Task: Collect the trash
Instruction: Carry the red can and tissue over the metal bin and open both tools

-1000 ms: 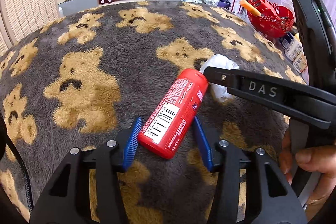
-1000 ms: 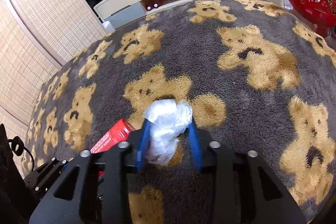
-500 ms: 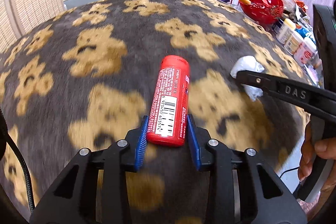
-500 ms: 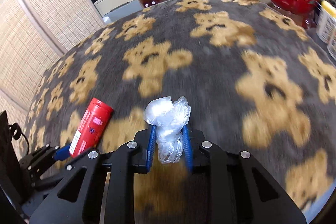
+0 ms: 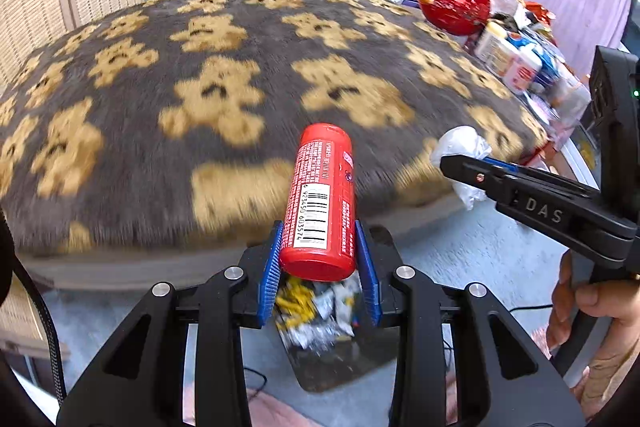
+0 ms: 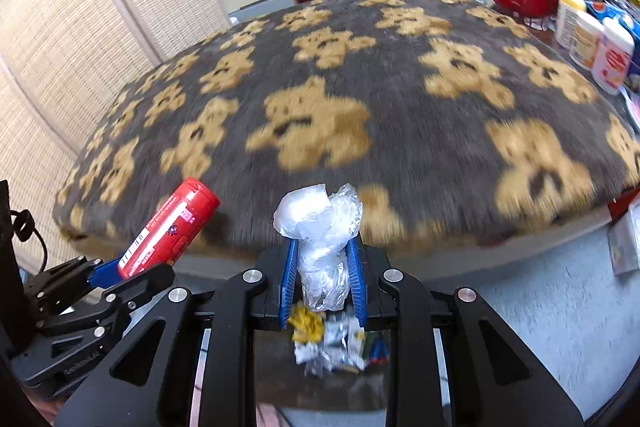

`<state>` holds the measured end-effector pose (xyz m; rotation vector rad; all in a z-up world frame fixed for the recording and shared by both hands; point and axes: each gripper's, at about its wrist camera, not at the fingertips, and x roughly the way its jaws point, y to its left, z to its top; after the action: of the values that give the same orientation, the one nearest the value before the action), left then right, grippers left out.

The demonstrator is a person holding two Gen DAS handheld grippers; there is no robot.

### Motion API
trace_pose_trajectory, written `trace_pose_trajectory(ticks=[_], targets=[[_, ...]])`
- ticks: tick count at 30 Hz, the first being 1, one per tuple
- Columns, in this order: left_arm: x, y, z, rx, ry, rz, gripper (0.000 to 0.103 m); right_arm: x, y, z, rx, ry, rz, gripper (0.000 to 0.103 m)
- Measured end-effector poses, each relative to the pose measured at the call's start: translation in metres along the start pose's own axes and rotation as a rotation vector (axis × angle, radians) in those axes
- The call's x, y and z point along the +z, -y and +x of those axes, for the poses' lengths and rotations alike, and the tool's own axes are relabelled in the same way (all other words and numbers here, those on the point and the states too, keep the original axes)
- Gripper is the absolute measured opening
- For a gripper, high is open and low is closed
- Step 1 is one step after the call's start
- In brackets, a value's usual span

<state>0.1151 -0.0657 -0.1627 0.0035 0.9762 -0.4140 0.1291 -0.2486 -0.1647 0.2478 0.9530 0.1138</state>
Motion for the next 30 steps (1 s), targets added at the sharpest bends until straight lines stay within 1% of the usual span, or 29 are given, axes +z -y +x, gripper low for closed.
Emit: trace_pose_trajectory(ticks=[4,7,12,17,20,24,26,28,29,30], targets=[[-0.032,0.010,-0.005,-0.014,-0.022,-0.010,0.033,-0.030,0.003,-0.009,-0.005,-0.019,-0.007,0.025],[-0.055,0.017,0.003,-0.009,-0.051,-0.004,0.033,-0.052,0.007,-0.007,0.008,-0.041,-0.003,0.025],[-0.089,0.021,0.035,-0.007,-0.113,-0.015,0.033,-0.081,0.010,0.016,0.022,-0.097,0.014,0.025],[-0.103,0.013,0.064,-0.007,-0.153,-0.055,0.033,-0.094,0.016,0.047,0.005,-0.150,0.029,0.025],[-0.106,0.009,0.079,-0.025,-0.178,-0.065,0.033,-0.096,0.018,0.065,-0.004,-0.178,0.032,0.027],[-0.105,0.005,0.095,-0.041,-0.212,-0.072,0.033,-0.096,0.020,0.076,-0.007,-0.205,0.037,0.030],[-0.105,0.001,0.101,-0.044,-0.227,-0.076,0.033,-0.094,0.020,0.082,-0.012,-0.213,0.036,0.033],[-0.103,-0.002,0.104,-0.040,-0.232,-0.081,0.033,-0.092,0.021,0.086,-0.019,-0.216,0.040,0.048],[-0.102,-0.004,0.105,-0.036,-0.234,-0.082,0.039,-0.090,0.022,0.086,-0.022,-0.212,0.043,0.052],[-0.101,-0.005,0.104,-0.029,-0.231,-0.083,0.044,-0.089,0.022,0.085,-0.028,-0.207,0.043,0.059]])
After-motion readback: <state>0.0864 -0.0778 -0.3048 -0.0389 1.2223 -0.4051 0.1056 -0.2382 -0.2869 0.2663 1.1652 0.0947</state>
